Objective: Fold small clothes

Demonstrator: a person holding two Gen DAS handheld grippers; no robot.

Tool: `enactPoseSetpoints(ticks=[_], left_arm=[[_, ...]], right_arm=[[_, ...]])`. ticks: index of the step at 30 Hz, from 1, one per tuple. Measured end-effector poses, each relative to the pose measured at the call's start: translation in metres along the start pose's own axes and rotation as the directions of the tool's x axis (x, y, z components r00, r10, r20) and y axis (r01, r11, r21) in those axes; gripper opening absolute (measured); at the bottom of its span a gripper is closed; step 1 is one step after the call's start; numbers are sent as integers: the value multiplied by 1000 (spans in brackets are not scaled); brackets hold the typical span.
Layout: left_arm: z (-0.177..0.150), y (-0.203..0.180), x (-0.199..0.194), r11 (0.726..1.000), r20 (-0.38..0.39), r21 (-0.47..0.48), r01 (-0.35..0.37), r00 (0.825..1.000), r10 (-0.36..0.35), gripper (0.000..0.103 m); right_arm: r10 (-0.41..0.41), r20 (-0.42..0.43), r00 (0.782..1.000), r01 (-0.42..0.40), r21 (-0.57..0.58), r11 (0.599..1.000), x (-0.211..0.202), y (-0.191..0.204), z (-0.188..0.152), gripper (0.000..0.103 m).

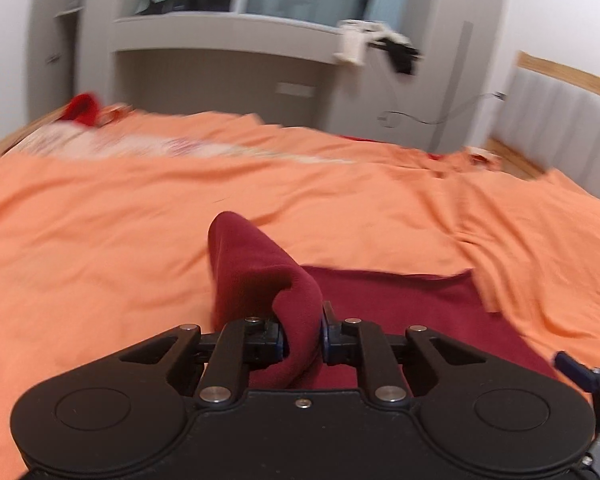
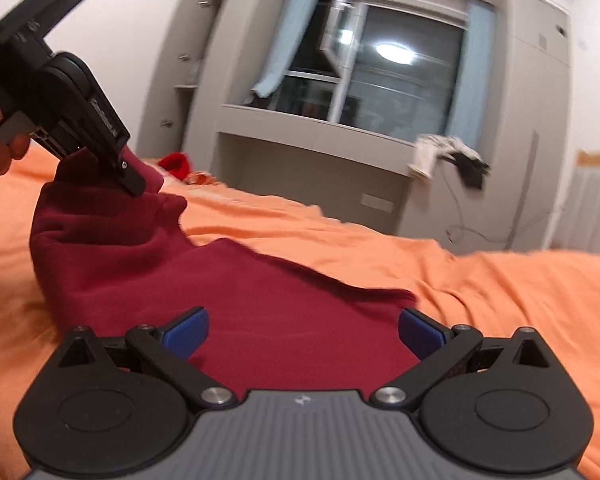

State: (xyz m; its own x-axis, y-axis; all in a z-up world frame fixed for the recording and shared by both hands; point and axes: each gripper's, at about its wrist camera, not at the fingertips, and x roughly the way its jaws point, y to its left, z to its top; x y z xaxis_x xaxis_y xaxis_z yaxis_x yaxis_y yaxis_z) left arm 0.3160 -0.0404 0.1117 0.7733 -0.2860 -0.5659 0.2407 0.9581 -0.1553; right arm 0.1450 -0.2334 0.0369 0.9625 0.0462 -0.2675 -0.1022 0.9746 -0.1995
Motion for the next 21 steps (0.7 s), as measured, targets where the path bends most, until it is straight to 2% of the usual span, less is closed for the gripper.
enactPoseSetpoints(ticks=[3,6,9,12,14,16,19,21], left_arm=[[4,-43,11,996,-36,71,48,998,-45,15],[-7,-78,26,988,-77,134,71,995,-61,15],[-25,-97,39,981,-120,173,82,991,-62,15],[-44,-105,45,967,-127,248,65,991,-34,18],[-51,-106,44,958,-122,281,66,992,-33,28],[-53,-105,40,953,-121,293,81,992,-47,52],[-51,-106,28,946,-109,302,114,990,-84,74],[-48,-107,18,942,-96,305,142,988,-118,80]], right_arm=[[-51,-25,998,52,50,997,-1,-24,0,103],[-100,-62,993,105,70,992,1,-47,-4,103],[-135,-87,987,144,111,983,2,-71,-10,103],[-137,-118,984,157,178,971,3,-90,-17,103],[-119,-138,983,147,219,964,4,-98,-22,103],[-104,-156,982,140,241,960,6,-102,-25,103],[-90,-165,982,130,250,960,7,-100,-25,103],[-84,-171,982,125,248,961,11,-100,-24,103]])
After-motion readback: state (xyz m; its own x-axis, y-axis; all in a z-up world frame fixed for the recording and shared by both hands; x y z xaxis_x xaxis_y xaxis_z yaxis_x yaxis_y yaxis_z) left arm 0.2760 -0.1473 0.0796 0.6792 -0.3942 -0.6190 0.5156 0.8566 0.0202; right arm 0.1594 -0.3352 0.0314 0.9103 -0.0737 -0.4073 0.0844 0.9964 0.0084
